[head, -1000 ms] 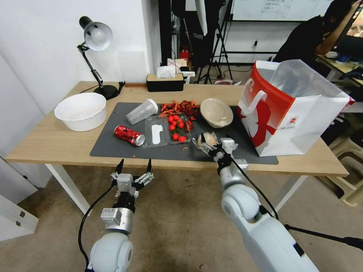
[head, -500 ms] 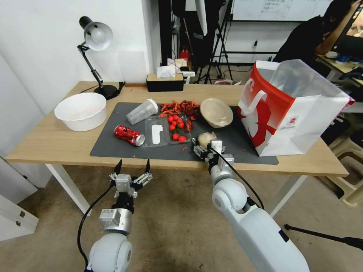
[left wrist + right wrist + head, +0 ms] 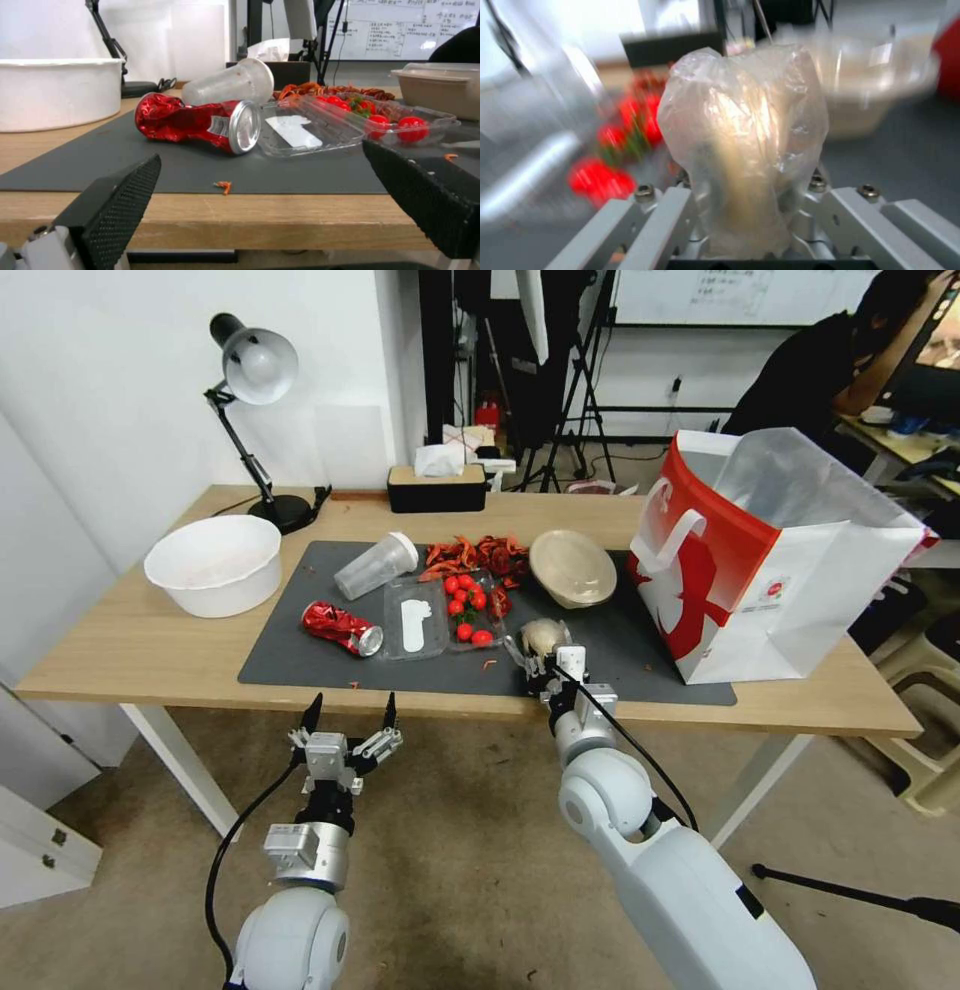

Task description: Pick up the trash from the table and place it into the takeout bag.

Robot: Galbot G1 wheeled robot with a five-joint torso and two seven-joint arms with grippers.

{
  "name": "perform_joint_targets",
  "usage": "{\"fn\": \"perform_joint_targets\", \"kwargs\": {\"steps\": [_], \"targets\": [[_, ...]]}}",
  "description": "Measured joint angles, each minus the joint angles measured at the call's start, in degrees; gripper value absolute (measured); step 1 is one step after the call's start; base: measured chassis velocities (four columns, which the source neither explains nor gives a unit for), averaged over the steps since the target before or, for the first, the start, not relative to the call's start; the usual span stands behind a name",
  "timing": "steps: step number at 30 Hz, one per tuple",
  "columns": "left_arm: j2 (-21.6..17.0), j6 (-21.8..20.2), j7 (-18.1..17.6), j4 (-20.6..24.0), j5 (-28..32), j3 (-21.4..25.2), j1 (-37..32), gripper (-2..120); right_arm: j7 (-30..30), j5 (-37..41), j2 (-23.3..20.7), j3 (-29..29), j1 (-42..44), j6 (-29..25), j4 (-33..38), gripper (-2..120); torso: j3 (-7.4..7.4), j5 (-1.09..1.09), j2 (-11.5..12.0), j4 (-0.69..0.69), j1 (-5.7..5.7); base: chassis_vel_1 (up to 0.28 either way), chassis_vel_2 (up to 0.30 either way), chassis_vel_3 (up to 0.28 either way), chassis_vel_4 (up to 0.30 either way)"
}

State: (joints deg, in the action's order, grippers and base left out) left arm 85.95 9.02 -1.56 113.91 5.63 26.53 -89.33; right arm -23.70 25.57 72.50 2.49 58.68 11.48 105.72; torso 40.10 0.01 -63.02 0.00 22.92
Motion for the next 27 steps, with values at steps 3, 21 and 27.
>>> {"fn": "perform_joint_targets", "kwargs": {"steps": [3,21,27], "targets": [[-0.01,0.0,0.0,0.0,0.0,0.0,0.0,100,0.34,0.0,-0.11,0.19,0.08,-0.35,0.32,14,0.0,0.0,0.0,0.0,0.0,0.0,0.0,0.0,0.0],[-0.08,0.01,0.0,0.03,-0.02,0.0,0.0,100,5.08,0.23,-1.48,3.67,0.77,-4.36,4.76,8,0.0,-0.02,0.0,-0.01,0.0,0.0,0.0,0.0,0.0],[-0.06,0.01,-0.01,0.06,-0.1,-0.04,-0.03,100,7.35,0.61,-2.25,5.55,0.8,-5.77,6.48,8,0.01,0.08,0.01,0.0,0.0,0.0,0.0,0.0,0.0]]}}
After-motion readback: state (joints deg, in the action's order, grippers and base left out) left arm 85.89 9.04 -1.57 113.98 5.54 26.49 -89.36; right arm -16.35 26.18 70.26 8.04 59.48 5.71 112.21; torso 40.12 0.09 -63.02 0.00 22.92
